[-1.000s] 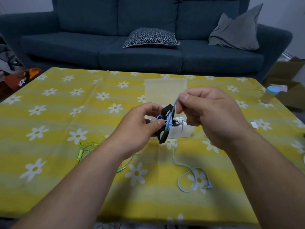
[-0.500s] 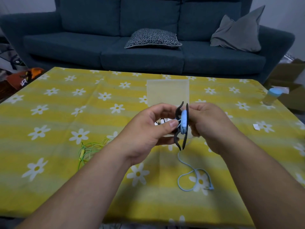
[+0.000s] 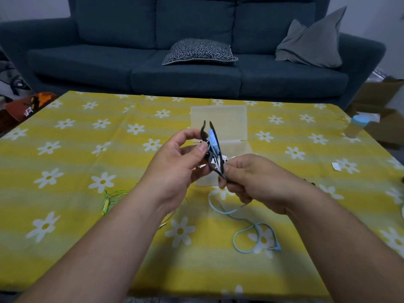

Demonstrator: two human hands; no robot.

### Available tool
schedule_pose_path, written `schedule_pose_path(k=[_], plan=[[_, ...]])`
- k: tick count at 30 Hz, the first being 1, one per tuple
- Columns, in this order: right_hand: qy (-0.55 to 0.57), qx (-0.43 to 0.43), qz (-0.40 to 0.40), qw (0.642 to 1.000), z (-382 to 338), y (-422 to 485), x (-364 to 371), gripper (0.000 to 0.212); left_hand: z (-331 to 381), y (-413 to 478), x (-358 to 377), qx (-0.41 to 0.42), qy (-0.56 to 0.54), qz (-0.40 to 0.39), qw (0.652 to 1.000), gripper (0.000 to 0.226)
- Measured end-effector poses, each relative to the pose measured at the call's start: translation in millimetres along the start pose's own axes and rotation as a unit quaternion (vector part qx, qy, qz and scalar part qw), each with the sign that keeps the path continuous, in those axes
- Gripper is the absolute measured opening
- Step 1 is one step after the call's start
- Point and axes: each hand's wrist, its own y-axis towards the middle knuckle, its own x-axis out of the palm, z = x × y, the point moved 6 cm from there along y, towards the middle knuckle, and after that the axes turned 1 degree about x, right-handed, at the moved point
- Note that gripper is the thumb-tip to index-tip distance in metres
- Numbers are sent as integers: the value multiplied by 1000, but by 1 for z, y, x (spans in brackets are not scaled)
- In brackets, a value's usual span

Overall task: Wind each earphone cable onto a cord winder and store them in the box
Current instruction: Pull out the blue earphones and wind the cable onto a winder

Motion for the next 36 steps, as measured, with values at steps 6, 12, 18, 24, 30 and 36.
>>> schedule_pose_path(k=[6, 12, 18, 24, 30, 36], plan=[[-53, -7, -16, 998, -2, -5, 0, 34, 0, 3, -7, -6, -19, 37, 999, 13], [-74, -20, -37, 996, -9, -10, 1, 33, -5, 3, -3, -55, -114, 26, 992, 14], [-62, -21, -31, 997, -15, -13, -1, 35, -3, 4, -4, -49, -81, 25, 995, 12], [-22, -20, -24, 999, -17, -14, -5, 37, -2, 5, -11, -66, -74, 27, 995, 13], [28, -54, -43, 997, -28, -16, 5, 29, -1, 1, -1, 19, 88, -4, 996, 17], [77, -103, 47, 991, -40, -20, -17, 26, -3, 0, 1, 44, 159, -23, 986, 21]])
